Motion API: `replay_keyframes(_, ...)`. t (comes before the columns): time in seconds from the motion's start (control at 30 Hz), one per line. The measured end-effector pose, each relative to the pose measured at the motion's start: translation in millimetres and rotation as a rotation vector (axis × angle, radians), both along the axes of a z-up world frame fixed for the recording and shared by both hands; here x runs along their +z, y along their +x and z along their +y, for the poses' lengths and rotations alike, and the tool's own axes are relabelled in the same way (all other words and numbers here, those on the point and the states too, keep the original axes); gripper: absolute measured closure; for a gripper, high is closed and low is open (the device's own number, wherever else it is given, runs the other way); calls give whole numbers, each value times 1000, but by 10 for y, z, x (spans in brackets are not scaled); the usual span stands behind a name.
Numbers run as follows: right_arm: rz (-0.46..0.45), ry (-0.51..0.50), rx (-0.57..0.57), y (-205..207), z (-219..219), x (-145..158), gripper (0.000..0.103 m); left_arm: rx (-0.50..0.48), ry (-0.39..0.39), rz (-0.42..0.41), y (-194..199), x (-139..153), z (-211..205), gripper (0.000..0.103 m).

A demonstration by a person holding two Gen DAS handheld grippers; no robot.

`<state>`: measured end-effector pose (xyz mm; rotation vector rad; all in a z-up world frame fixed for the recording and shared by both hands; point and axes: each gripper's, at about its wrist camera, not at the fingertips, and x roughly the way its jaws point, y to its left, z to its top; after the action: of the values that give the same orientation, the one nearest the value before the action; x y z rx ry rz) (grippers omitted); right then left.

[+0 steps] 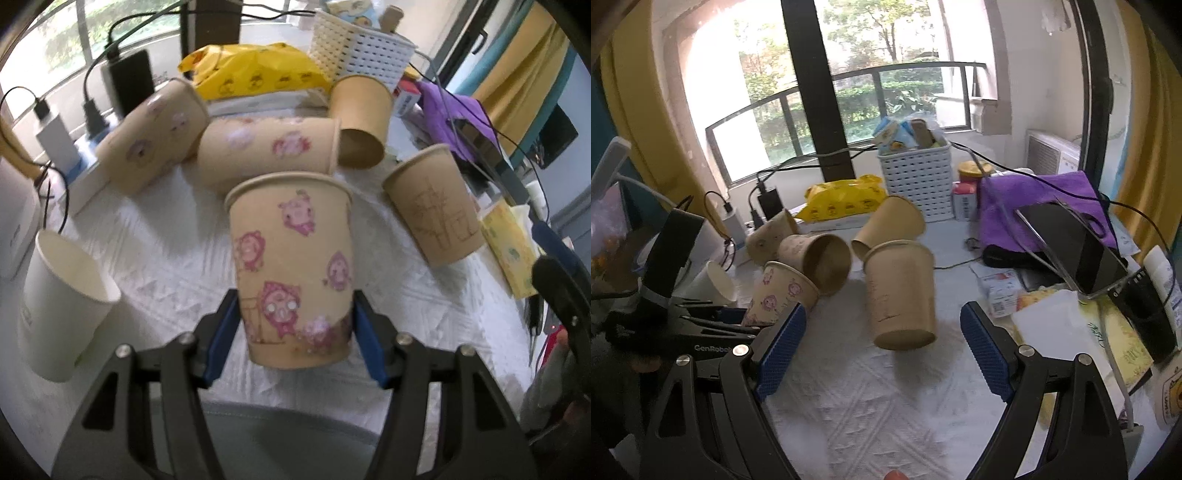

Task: Flip cup upright
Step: 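Lift the pink-printed cup off the table with the left tool, then grasp the cup body with the right tool while the left tool holds it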

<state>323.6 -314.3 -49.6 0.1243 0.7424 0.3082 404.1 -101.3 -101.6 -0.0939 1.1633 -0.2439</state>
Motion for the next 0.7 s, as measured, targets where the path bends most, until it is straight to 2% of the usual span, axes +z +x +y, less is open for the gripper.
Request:
replay_keyframes(0.2, 3, 2, 8, -19, -16, 5, 15, -17, 13, -35, -184, 114, -1, 44)
replay_keyframes(0.47, 12, 46, 88, -269, 174, 95, 15, -26, 65, -145, -1073, 395, 42, 44)
replay_keyframes(0.7, 34, 105, 184, -708, 479, 213, 16, 8, 101, -262, -1781, 543, 118, 44)
